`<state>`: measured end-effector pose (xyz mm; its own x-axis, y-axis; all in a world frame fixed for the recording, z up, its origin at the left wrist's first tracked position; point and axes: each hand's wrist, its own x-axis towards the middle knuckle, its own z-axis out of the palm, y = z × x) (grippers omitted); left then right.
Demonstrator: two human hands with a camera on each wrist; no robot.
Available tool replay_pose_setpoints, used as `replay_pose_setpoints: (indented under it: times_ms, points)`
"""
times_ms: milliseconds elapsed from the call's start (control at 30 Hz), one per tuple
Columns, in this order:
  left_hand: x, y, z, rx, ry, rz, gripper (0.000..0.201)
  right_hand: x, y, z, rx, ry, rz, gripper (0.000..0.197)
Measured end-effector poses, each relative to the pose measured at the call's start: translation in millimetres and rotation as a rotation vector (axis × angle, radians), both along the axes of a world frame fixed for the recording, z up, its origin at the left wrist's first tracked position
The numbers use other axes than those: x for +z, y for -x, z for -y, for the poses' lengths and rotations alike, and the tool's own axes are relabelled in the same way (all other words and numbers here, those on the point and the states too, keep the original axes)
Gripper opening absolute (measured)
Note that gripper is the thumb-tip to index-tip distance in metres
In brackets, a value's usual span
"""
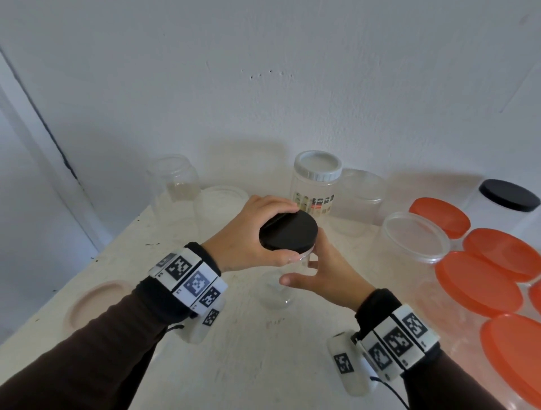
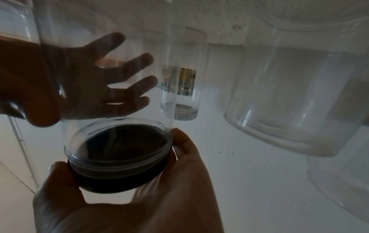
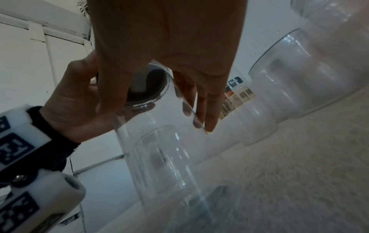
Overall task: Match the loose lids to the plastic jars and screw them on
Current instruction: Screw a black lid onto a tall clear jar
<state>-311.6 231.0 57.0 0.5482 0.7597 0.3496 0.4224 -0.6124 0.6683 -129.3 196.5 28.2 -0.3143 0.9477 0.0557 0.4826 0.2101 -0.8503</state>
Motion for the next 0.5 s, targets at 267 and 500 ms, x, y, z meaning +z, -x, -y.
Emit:
replay_pose_setpoints:
  times_ms: [267,500]
  points:
    - [-16,4,6,0.026,0.295,0.275,0.121,74,-7,-6,0.060,-0.178,0.158,0.122]
    - [-37,2,7,0.044,0.398,0.296,0.117,112,29,-11,0.255,-0.189,0.771,0.083]
